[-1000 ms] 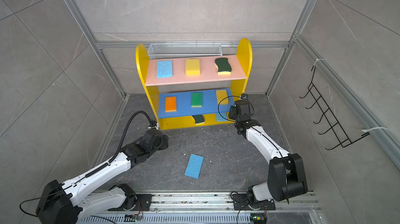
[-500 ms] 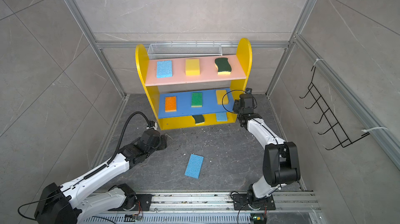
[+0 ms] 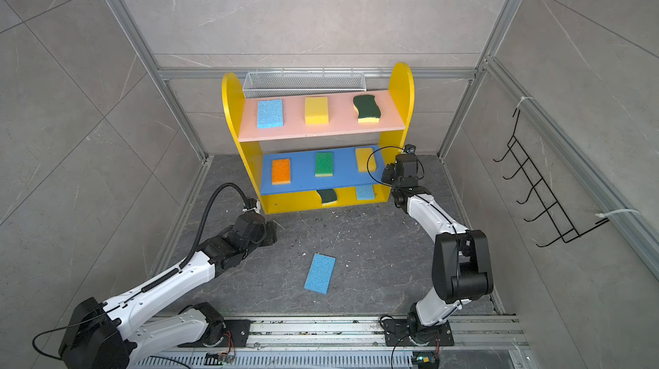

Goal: Arrange cleaning sponges on a shelf
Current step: Rotate the shelf at the top-center of the table.

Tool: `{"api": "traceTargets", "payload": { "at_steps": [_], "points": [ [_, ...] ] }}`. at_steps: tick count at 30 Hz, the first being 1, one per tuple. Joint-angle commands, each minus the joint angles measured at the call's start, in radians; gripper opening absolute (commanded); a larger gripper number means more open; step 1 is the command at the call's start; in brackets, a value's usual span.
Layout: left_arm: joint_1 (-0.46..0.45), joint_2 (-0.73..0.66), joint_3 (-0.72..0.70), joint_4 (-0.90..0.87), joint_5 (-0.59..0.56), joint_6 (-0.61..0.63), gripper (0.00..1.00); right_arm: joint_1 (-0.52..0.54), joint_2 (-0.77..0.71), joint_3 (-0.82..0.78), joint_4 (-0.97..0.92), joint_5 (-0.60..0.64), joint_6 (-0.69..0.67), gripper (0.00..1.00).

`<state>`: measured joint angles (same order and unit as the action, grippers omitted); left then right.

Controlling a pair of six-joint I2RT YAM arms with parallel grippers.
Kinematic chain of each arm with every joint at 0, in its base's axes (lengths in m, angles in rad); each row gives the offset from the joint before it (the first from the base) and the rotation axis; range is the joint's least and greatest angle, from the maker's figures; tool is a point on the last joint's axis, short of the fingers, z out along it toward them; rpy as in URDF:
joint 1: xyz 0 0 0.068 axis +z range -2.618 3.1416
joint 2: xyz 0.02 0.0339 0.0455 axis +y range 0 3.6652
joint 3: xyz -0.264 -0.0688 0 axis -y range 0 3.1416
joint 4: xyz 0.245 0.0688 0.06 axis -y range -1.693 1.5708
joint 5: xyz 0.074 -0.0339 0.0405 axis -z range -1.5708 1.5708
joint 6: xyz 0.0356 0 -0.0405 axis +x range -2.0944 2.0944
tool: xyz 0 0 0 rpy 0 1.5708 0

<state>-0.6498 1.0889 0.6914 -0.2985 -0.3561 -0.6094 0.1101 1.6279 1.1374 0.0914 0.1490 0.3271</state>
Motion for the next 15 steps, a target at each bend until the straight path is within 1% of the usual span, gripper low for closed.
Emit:
{"api": "traceTargets", "payload": {
  "at_steps": [1, 5, 8, 15],
  "points": [
    [0.005, -0.026, 0.000, 0.019, -0.004, -0.019, 0.65, 0.014, 0.054, 0.008, 0.092, 0.102, -0.212, 0.13],
    [0.005, -0.050, -0.008, 0.013, -0.003, -0.022, 0.65, 0.014, 0.035, -0.016, 0.093, 0.106, -0.214, 0.04],
    [0.005, -0.063, -0.014, 0.007, -0.004, -0.024, 0.65, 0.015, 0.008, -0.039, 0.084, 0.118, -0.212, 0.00],
    [0.005, -0.084, -0.026, 0.012, 0.008, -0.035, 0.65, 0.015, -0.076, -0.105, 0.064, 0.122, -0.201, 0.00]
  ]
}}
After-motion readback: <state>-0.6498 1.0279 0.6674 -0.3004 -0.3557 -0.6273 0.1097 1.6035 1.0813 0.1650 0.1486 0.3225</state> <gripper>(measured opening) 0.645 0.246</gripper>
